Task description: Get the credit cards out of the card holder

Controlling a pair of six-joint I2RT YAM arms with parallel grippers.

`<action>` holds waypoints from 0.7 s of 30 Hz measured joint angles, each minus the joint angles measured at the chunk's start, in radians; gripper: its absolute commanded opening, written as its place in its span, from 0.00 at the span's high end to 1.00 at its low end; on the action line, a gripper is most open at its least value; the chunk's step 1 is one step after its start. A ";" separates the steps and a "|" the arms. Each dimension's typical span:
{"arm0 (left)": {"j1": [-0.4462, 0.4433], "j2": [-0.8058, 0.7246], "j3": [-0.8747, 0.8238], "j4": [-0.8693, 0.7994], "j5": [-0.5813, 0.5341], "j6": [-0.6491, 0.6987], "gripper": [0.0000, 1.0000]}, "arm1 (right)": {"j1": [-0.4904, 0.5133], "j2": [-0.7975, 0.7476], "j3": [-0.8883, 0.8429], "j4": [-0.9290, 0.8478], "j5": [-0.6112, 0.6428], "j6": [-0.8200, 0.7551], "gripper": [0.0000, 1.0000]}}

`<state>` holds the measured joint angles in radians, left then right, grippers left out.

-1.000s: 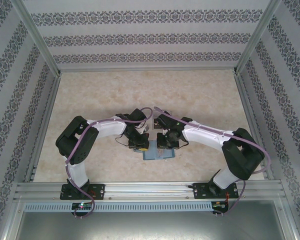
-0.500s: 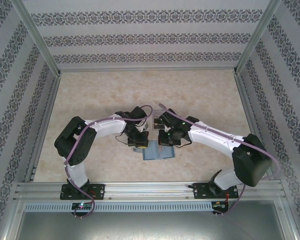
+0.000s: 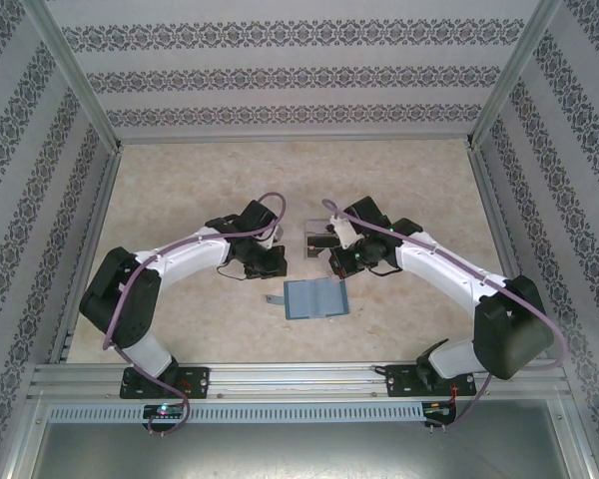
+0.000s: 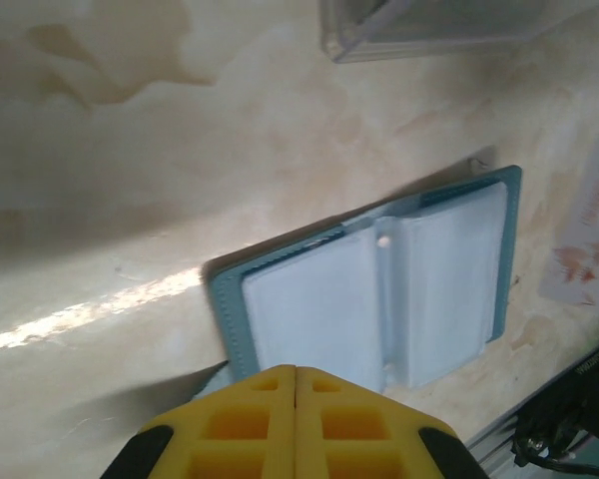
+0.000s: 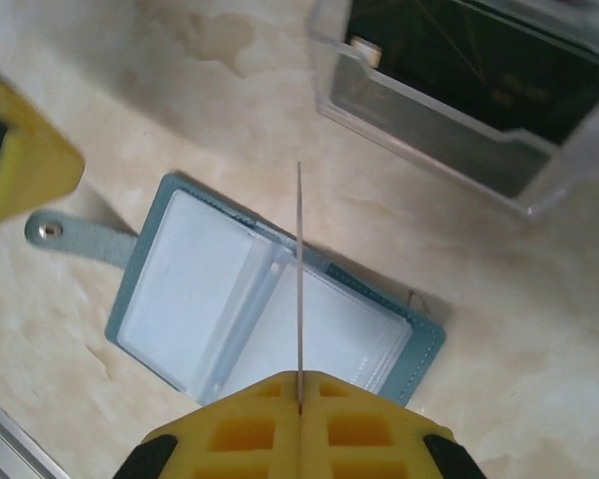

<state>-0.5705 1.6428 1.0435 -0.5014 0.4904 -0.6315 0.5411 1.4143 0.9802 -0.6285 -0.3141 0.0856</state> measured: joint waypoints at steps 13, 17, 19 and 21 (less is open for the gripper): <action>0.036 -0.083 -0.076 0.033 -0.018 -0.006 0.93 | -0.019 0.043 0.177 -0.177 -0.005 -0.778 1.00; 0.036 -0.091 -0.098 0.039 -0.025 -0.012 0.93 | -0.050 0.116 0.278 -0.245 0.008 -0.898 1.00; 0.037 -0.097 -0.104 0.039 -0.029 -0.016 0.93 | -0.061 0.162 0.340 -0.280 0.012 -0.939 1.00; 0.038 -0.106 -0.110 0.040 -0.033 -0.022 0.93 | -0.066 0.215 0.406 -0.319 0.018 -0.976 1.00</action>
<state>-0.5327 1.5372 0.9337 -0.4614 0.4576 -0.6533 0.4751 1.6291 1.3861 -0.9470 -0.2966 -0.8902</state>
